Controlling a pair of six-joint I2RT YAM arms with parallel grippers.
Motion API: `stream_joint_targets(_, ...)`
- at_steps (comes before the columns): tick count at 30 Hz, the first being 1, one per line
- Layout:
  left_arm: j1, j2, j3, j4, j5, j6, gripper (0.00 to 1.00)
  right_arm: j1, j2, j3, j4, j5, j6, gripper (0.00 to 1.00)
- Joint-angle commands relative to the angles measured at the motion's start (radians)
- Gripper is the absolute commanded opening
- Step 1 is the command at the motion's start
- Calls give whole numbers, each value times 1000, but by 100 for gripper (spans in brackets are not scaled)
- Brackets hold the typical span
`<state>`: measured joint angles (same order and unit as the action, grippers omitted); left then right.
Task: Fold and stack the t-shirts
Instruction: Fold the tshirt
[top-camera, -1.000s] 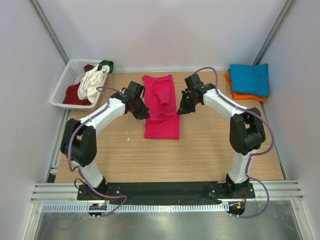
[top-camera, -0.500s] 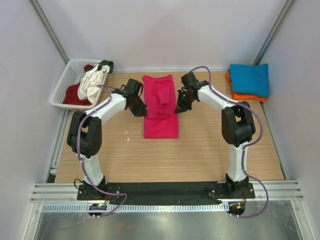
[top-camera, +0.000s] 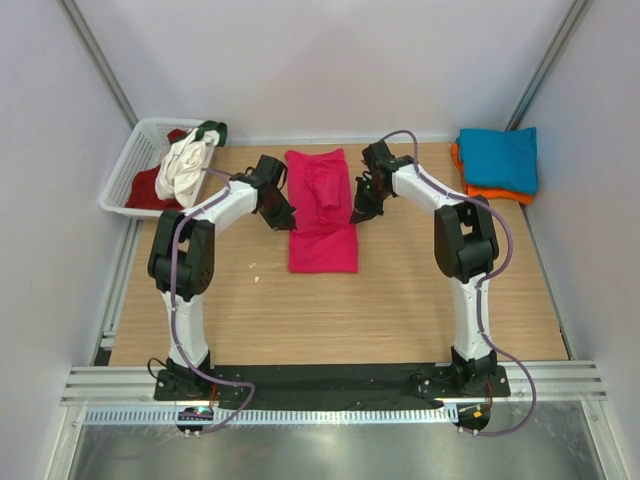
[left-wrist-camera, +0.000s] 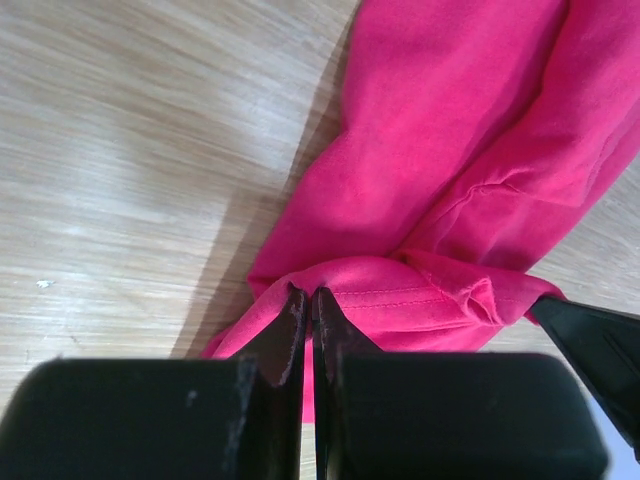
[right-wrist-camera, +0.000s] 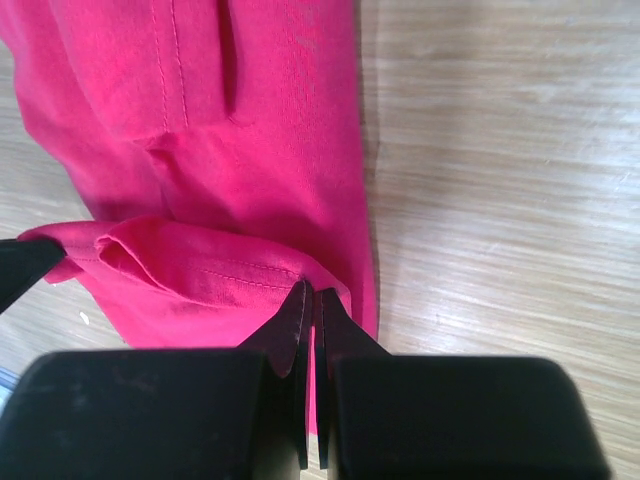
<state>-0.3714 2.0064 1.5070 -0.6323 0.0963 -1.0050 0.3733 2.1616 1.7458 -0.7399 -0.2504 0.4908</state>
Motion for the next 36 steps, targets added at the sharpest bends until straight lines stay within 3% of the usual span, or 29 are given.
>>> stream_joint_targets(1, 8, 5, 58, 17, 8, 31, 0, -13, 12, 90, -13, -15, -21, 1)
stream_joint_targets(30, 19, 49, 145, 11, -1, 17, 0, -19, 104, 236, -62, -53, -63, 2)
stream_joint_targets(33, 25, 83, 147, 22, 9, 20, 3, -30, 132, 267, -79, -49, -75, 18)
stream_joint_targets(34, 29, 89, 154, 26, 20, 26, 7, -31, 144, 277, -82, -56, -80, 31)
stream_joint_targets(35, 34, 94, 165, 37, 26, 34, 14, -37, 144, 290, -79, -87, -84, 36)
stream_joint_targets(36, 34, 97, 174, 39, 28, 51, 29, -42, 144, 313, -64, -108, -87, 41)
